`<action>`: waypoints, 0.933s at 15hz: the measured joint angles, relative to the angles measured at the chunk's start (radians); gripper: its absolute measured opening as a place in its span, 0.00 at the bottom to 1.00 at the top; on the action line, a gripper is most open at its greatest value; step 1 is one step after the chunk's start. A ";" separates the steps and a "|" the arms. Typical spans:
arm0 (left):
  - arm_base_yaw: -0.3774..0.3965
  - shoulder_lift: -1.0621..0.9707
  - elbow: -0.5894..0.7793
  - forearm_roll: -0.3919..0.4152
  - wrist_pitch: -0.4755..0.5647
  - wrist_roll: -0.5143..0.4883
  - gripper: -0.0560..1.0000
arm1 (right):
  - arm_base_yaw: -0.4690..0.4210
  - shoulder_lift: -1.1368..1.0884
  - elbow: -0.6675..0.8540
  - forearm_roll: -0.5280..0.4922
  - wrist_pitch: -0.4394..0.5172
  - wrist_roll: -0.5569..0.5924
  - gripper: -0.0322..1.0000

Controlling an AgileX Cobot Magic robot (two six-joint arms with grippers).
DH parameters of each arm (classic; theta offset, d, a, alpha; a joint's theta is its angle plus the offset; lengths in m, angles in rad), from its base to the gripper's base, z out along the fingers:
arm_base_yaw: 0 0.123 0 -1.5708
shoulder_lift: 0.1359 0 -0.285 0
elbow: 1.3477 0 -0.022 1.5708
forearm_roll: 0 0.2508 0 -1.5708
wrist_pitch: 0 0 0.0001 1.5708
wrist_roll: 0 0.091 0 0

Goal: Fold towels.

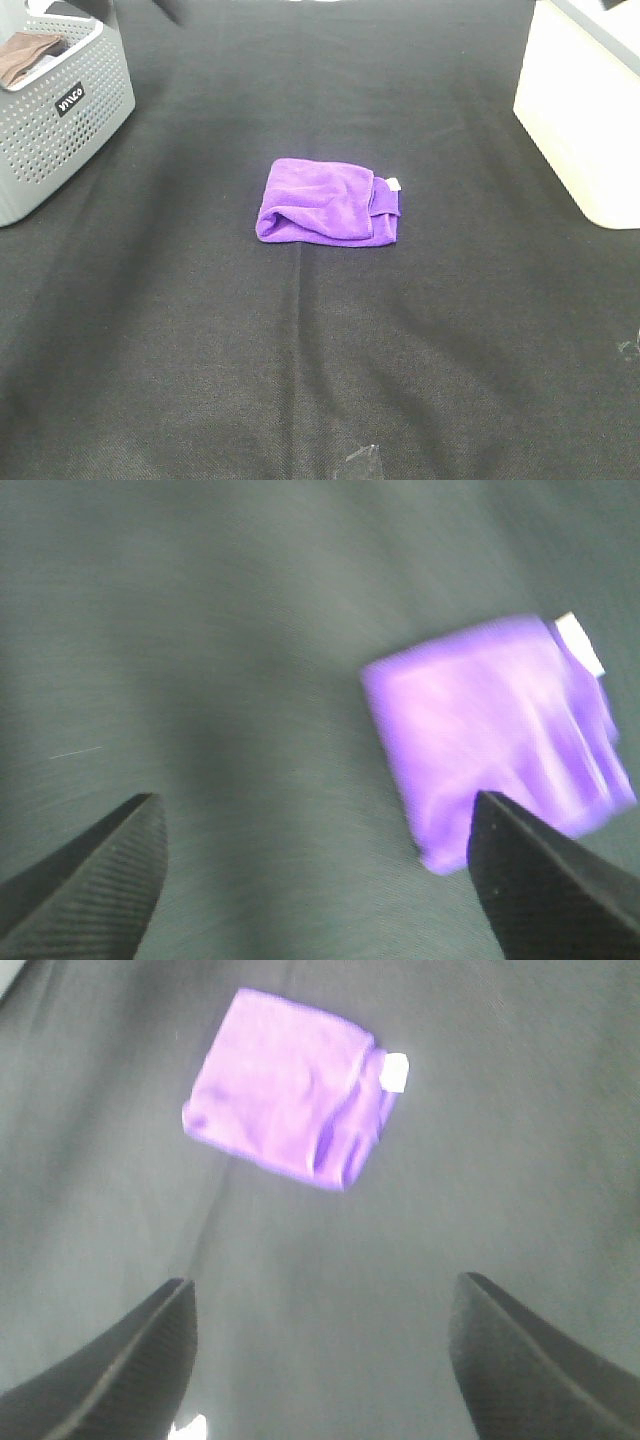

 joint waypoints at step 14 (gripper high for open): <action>0.149 -1.411 1.324 0.177 -0.003 -0.050 0.77 | 0.000 -1.056 0.689 -0.106 0.002 0.073 0.69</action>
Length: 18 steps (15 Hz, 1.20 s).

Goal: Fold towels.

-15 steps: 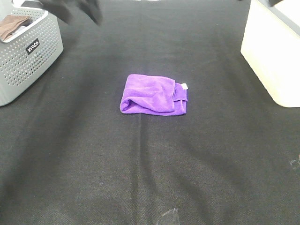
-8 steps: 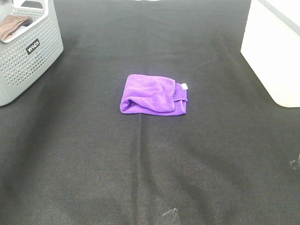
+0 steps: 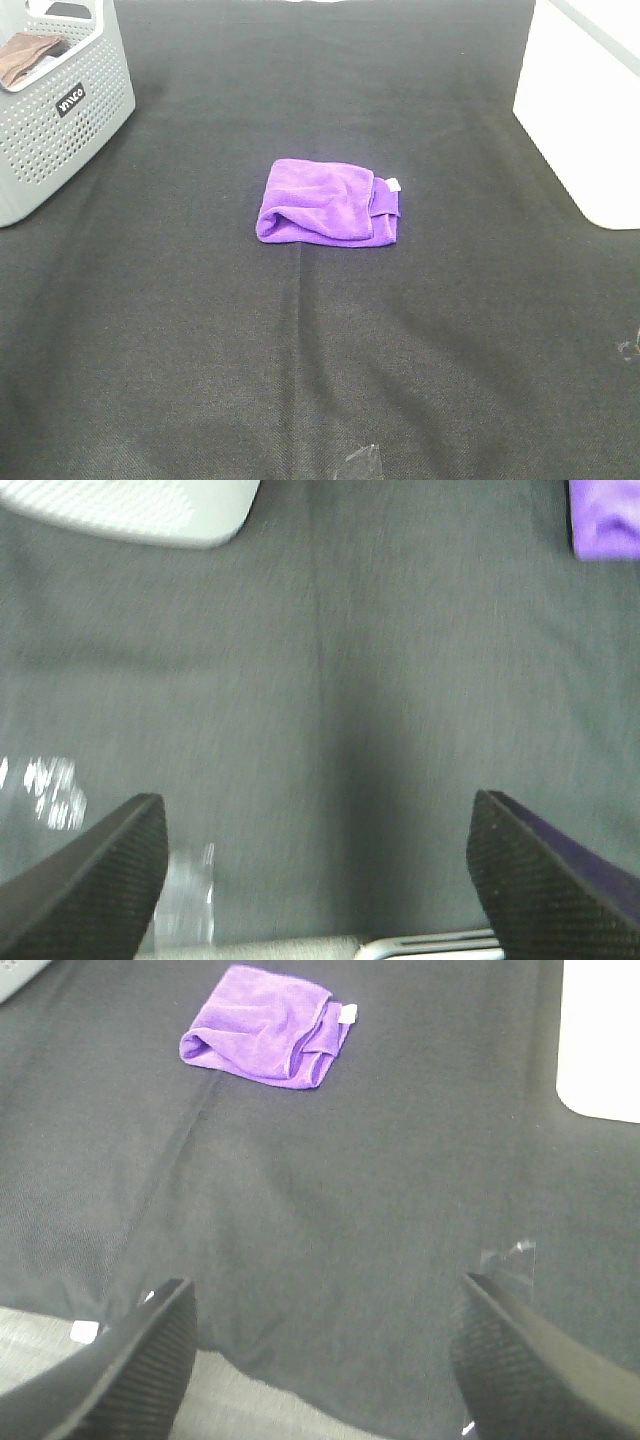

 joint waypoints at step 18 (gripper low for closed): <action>0.000 -0.778 0.458 -0.070 -0.111 0.000 0.77 | 0.000 -0.467 0.458 -0.031 -0.105 -0.022 0.69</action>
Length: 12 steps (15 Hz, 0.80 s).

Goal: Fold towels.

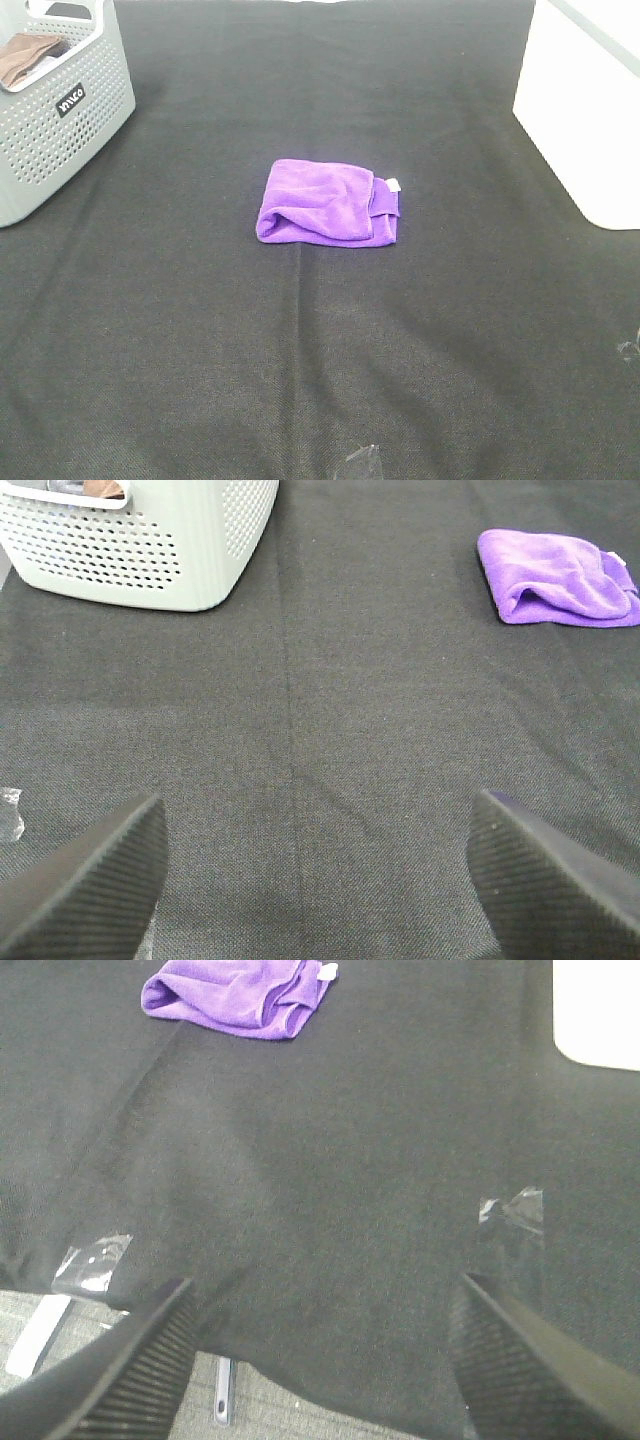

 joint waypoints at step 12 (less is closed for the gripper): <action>0.127 0.000 0.000 -0.001 -0.014 0.000 0.77 | -0.054 0.000 0.000 0.017 -0.002 0.000 0.69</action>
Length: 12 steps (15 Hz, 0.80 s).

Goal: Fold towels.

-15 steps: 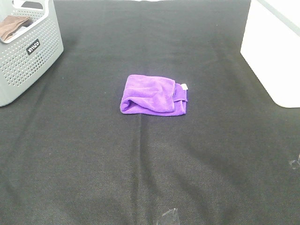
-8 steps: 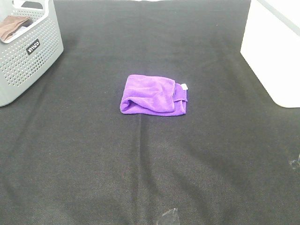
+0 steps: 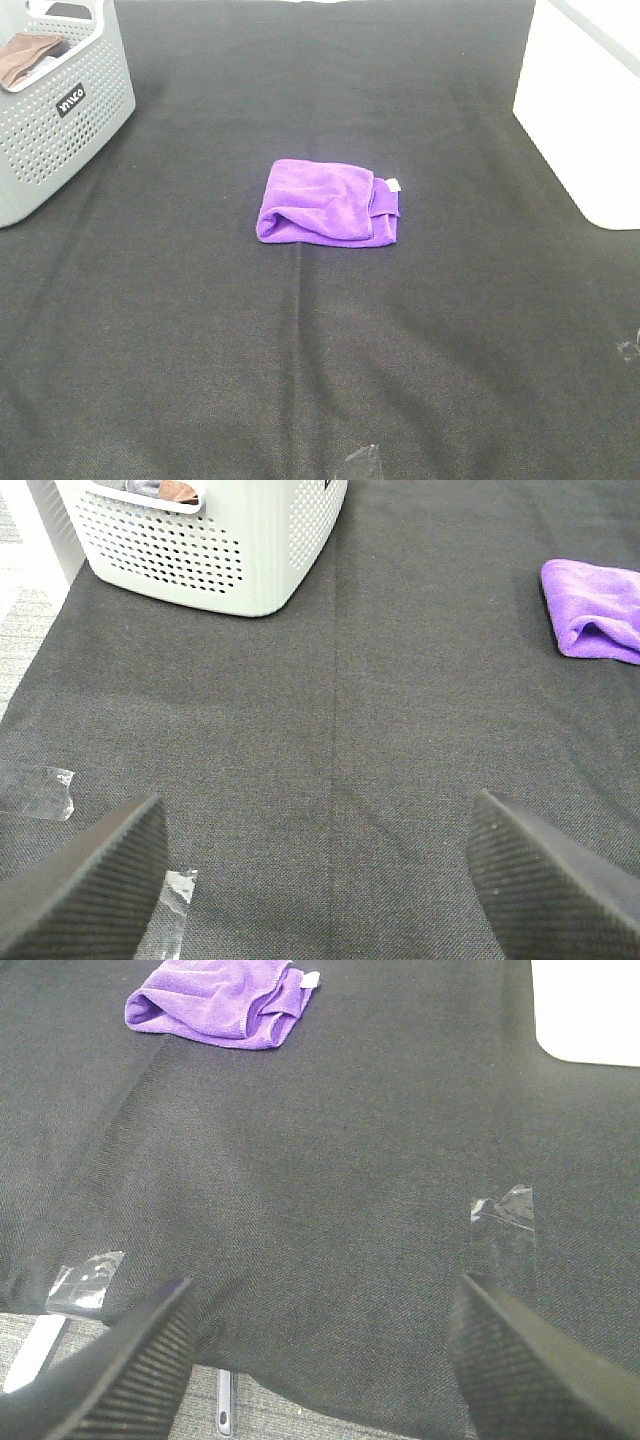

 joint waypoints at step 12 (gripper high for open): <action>0.000 0.000 0.000 -0.001 0.000 0.000 0.77 | 0.000 0.000 0.000 0.002 -0.001 0.000 0.69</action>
